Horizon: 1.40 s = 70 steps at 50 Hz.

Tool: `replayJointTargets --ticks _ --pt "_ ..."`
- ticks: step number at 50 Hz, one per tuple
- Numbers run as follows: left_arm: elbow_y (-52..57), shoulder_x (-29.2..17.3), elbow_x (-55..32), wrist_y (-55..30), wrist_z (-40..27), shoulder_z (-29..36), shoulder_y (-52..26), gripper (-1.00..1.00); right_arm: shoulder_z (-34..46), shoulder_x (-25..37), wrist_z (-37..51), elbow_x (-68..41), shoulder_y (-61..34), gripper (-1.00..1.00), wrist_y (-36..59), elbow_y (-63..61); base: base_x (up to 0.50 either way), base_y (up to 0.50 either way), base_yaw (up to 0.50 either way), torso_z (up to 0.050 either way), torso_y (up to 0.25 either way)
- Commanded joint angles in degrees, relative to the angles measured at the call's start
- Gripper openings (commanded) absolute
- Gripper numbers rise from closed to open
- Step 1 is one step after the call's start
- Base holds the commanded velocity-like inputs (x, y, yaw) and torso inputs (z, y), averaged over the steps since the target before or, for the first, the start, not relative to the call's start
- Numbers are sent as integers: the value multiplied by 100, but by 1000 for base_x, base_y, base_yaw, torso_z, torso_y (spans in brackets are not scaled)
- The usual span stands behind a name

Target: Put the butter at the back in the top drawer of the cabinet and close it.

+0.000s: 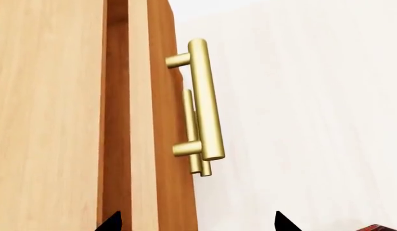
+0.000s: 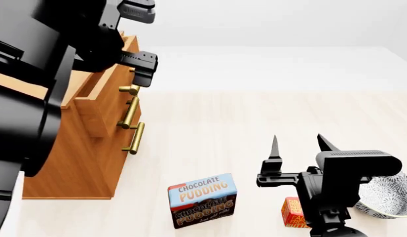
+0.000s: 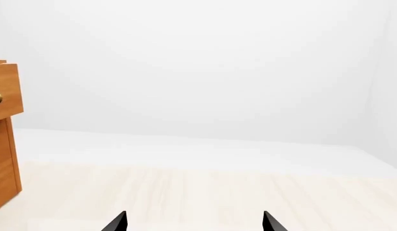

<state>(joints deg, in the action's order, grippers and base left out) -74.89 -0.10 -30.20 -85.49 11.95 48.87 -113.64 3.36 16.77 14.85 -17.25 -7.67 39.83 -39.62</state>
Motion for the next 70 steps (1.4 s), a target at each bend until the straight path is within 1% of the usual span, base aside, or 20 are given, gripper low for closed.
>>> replayJointTargets --ticks 1,11,19,23,30,45,59,65,68,70 --pt "-5 9 -11 0 -96 -16 61 100 -1 23 19 -28 7 100 -21 8 0 0 0 0 0" --pt "-6 9 62 -21 -180 -120 104 100 8 39 35 -47 18 100 -47 16 0 0 0 0 0" --pt "-5 9 -103 1 -248 22 156 100 10 54 50 -61 32 100 -73 24 0 0 0 0 0" --pt "-6 9 -52 -4 -270 -1 184 100 17 61 55 -68 35 100 -85 34 0 0 0 0 0" --pt "-7 9 290 -38 -253 -230 222 100 34 73 69 -77 38 100 -98 46 0 0 0 0 0" --pt "-8 9 713 -58 -152 -551 389 100 45 98 99 -110 48 100 -128 51 0 0 0 0 0" --pt "-9 7 1633 -102 73 -1310 615 100 43 125 124 -149 44 100 -140 62 0 0 0 0 0" --pt "-9 8 1931 -144 173 -1541 663 100 36 136 138 -172 43 100 -134 54 0 0 0 0 0" --pt "-9 7 1946 -173 248 -1569 668 100 36 142 146 -181 43 100 -132 51 0 0 0 0 0" --pt "-9 8 1793 -206 417 -1441 642 100 35 145 153 -188 42 100 -125 45 0 0 0 0 0"
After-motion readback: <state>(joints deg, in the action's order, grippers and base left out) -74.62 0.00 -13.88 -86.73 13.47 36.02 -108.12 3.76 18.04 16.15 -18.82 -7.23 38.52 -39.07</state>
